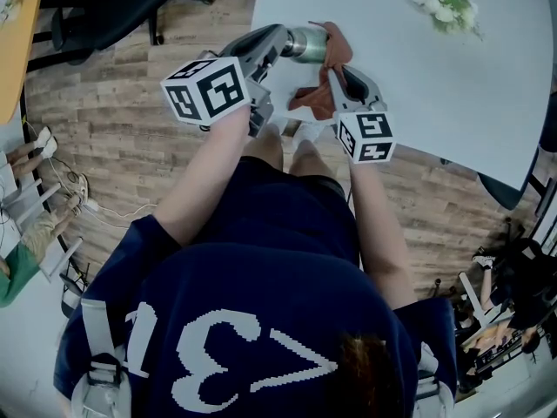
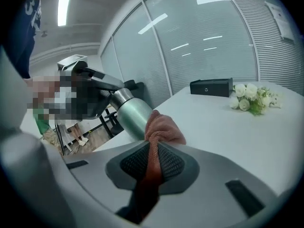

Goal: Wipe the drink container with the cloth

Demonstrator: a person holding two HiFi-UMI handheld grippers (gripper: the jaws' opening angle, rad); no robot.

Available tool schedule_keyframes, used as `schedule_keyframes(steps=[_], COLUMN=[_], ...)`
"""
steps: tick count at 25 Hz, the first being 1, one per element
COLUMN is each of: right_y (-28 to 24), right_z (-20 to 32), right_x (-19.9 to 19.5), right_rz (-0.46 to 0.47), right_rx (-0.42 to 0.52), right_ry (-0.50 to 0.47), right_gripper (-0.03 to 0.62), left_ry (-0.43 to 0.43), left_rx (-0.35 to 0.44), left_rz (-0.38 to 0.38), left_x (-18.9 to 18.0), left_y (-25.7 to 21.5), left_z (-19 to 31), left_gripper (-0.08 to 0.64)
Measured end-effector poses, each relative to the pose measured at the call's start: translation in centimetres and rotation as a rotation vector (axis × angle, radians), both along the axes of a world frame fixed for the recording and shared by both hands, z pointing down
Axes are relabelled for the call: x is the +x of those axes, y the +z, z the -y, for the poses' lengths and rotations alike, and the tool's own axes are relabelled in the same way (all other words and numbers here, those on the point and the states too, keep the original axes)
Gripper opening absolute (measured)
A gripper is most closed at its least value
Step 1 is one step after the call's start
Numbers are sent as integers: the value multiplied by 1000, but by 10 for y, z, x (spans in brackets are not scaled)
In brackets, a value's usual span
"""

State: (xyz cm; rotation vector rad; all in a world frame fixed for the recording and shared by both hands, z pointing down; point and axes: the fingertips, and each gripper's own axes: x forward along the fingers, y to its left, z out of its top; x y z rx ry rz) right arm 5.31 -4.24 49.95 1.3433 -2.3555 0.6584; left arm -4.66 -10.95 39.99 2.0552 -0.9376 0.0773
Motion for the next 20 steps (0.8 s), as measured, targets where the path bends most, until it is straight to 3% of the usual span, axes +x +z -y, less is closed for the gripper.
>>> schedule_keyframes(steps=[6, 13, 16, 20], right_y=[-33, -96, -91, -52], right_z=[-7, -6, -6, -13], right_x=[-33, -81, -85, -62], right_rz=[10, 105, 81, 31], right_rx=[73, 192, 198, 129], right_ry=[-95, -188, -212, -187], right_gripper=[55, 55, 55, 55], left_ry=[6, 8, 0, -6], left_rx=[1, 3, -1, -6], left_rz=[4, 16, 13, 5], left_x=[2, 1, 0, -1], left_y=[-1, -3, -2, 0], left_z=[2, 4, 5, 5], left_gripper=[23, 23, 23, 23])
